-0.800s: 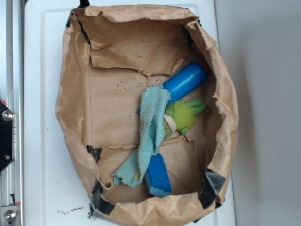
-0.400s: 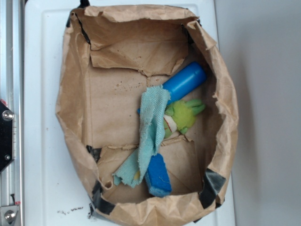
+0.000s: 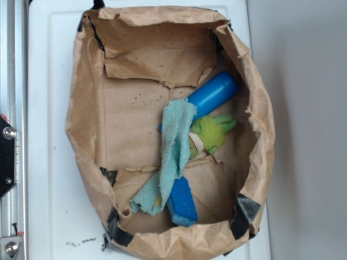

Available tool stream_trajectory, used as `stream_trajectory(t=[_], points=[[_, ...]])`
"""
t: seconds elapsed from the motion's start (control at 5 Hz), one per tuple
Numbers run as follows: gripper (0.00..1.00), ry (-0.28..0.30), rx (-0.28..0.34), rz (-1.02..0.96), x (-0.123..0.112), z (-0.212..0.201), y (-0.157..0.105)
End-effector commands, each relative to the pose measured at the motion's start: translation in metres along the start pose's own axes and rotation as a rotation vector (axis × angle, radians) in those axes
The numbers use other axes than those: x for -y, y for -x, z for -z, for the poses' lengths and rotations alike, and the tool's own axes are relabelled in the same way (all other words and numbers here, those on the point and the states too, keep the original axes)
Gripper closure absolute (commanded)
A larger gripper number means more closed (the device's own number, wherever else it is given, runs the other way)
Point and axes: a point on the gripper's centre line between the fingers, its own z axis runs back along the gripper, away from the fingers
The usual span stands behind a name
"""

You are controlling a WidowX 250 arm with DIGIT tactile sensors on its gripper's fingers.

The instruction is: Grab the blue bottle.

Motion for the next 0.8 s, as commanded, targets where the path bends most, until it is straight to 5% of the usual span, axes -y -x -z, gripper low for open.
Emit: stream_trajectory(t=[0.0, 0.4, 0.6], points=[[0.00, -0.050, 0.064, -0.028, -0.012, 0.001, -0.030], [0.00, -0.029, 0.071, 0.142, -0.021, 0.018, -0.053], [0.00, -0.032, 0.017, 0.198, -0.013, 0.030, -0.067]])
